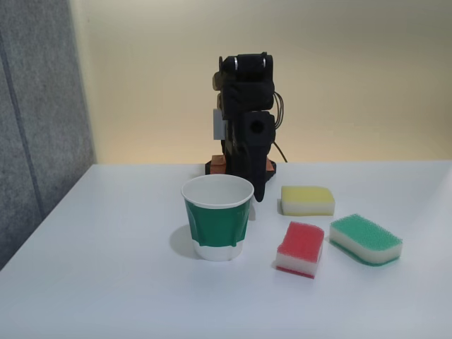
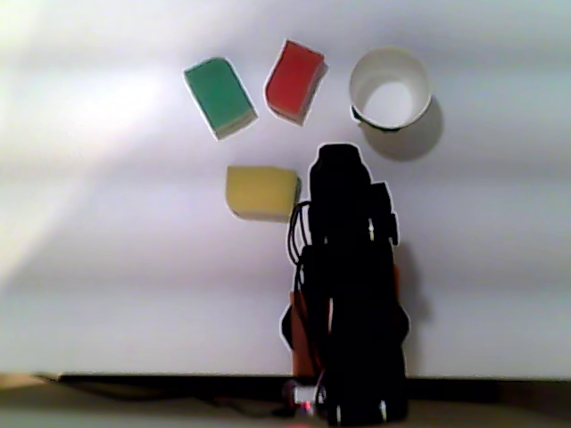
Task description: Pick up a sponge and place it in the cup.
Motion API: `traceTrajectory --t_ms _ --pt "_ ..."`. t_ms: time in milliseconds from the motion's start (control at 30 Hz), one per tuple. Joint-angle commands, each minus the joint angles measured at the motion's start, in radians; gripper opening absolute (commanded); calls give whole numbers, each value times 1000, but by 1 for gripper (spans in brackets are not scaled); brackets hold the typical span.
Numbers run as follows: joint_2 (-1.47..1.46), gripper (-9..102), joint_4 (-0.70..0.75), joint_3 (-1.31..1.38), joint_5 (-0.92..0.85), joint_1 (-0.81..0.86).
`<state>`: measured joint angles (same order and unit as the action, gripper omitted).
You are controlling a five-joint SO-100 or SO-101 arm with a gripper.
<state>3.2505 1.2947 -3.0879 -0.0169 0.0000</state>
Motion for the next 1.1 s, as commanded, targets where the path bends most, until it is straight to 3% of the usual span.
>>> traceTrajectory --t_ms 0,467,1067 --pt "12 0 106 -3 -14 -8" --pt "12 0 51 -3 -11 3" --pt "12 0 95 -3 -14 2"
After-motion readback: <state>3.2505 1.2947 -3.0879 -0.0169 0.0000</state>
